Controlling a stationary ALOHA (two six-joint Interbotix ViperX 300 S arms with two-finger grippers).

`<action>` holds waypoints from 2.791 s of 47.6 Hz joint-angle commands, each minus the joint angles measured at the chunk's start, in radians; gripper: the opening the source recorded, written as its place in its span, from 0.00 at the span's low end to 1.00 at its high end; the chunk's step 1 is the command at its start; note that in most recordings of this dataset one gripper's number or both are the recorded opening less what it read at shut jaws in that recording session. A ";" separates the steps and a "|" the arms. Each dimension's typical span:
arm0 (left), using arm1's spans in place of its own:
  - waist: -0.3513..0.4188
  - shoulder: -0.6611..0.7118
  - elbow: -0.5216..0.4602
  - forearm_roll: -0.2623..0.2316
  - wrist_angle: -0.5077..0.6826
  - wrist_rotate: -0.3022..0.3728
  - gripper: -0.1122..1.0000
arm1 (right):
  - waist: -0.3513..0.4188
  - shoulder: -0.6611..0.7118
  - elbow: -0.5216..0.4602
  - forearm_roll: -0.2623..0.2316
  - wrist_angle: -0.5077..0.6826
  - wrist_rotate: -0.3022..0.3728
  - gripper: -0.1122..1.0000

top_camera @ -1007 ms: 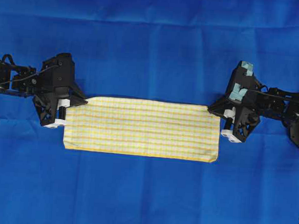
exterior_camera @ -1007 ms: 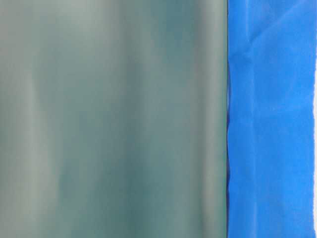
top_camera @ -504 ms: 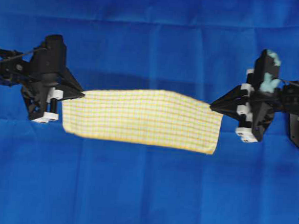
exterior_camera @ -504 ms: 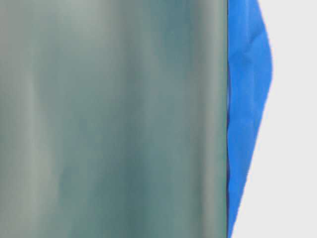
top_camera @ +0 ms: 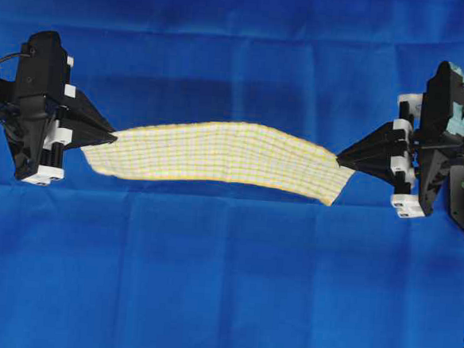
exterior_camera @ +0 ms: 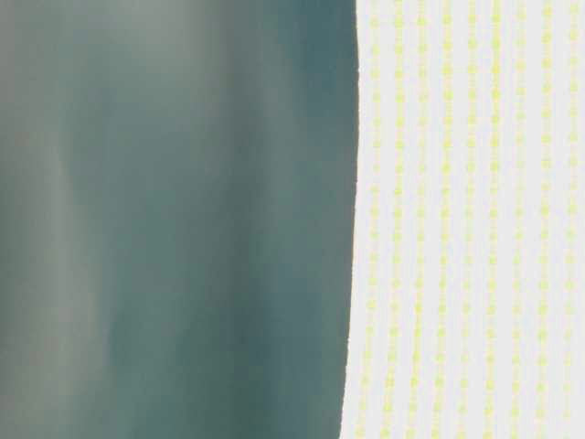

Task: Fold the yellow towel.
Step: 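Lift the strip and rotate it, right gripper moving to the far side, then lay the strip down vertically and open both grippers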

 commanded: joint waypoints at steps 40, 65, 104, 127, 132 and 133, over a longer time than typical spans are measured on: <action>-0.293 0.238 -0.183 0.000 -0.241 -0.008 0.12 | -0.453 0.319 -0.222 -0.127 -0.075 -0.020 0.12; -0.299 0.555 -0.508 0.003 -0.256 0.071 0.12 | -0.523 0.517 -0.457 -0.215 -0.071 -0.026 0.12; -0.290 0.696 -0.678 0.003 -0.261 0.110 0.12 | -0.526 0.508 -0.482 -0.225 -0.058 -0.048 0.12; -0.284 0.818 -0.795 0.002 -0.330 0.107 0.12 | -0.546 0.410 -0.391 -0.225 0.026 -0.052 0.12; -0.284 0.816 -0.778 0.000 -0.333 0.103 0.12 | -0.546 0.437 -0.411 -0.224 0.029 -0.057 0.12; -0.284 0.815 -0.770 -0.002 -0.334 0.103 0.12 | -0.546 0.445 -0.416 -0.224 0.028 -0.057 0.12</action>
